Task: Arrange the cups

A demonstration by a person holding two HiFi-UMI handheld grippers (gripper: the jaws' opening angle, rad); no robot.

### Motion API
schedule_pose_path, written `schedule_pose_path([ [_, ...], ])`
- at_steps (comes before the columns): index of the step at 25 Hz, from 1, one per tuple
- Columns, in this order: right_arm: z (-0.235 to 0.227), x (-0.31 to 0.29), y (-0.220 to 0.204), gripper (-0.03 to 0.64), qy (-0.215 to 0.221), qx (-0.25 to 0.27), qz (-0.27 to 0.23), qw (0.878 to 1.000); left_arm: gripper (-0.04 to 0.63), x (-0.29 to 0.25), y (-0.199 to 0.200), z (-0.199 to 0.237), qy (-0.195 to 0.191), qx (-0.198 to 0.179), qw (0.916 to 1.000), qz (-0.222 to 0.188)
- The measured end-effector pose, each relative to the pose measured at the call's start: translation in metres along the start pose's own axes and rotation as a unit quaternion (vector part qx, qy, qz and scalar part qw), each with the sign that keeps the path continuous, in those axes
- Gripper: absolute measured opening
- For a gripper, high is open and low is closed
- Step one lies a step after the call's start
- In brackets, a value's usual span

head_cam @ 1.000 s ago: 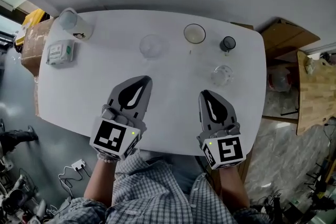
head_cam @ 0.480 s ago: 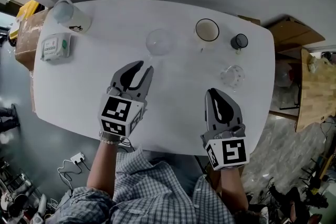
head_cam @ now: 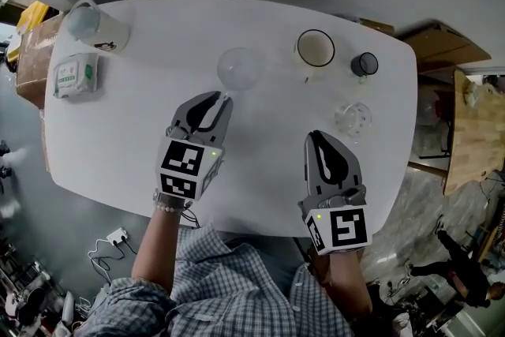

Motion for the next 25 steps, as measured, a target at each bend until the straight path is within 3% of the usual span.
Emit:
schedule_pose_path([
  [7, -0.008, -0.009, 0.003, 0.034, -0.009, 0.002, -0.002, 1.0, 0.055, -0.013, 0.009, 0.0, 0.017, 0.029, 0.9994, 0.0],
  [12, -0.014, -0.014, 0.005, 0.034, -0.017, 0.002, -0.002, 1.0, 0.055, -0.026, 0.016, -0.006, 0.002, 0.056, 0.9984, -0.009],
  [25, -0.047, -0.046, 0.015, 0.035, -0.087, -0.017, -0.001, 0.996, 0.055, -0.051, 0.034, 0.006, 0.005, 0.048, 0.9987, -0.016],
])
Point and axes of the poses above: the fingertips, and each gripper's own axes: x backward along the fingers, z to its left, y out of its top, the point moved 1 cm from there along x, backward along the fingers, and after that the axes turned 13 degrees about -x, right-handed, at the moved point
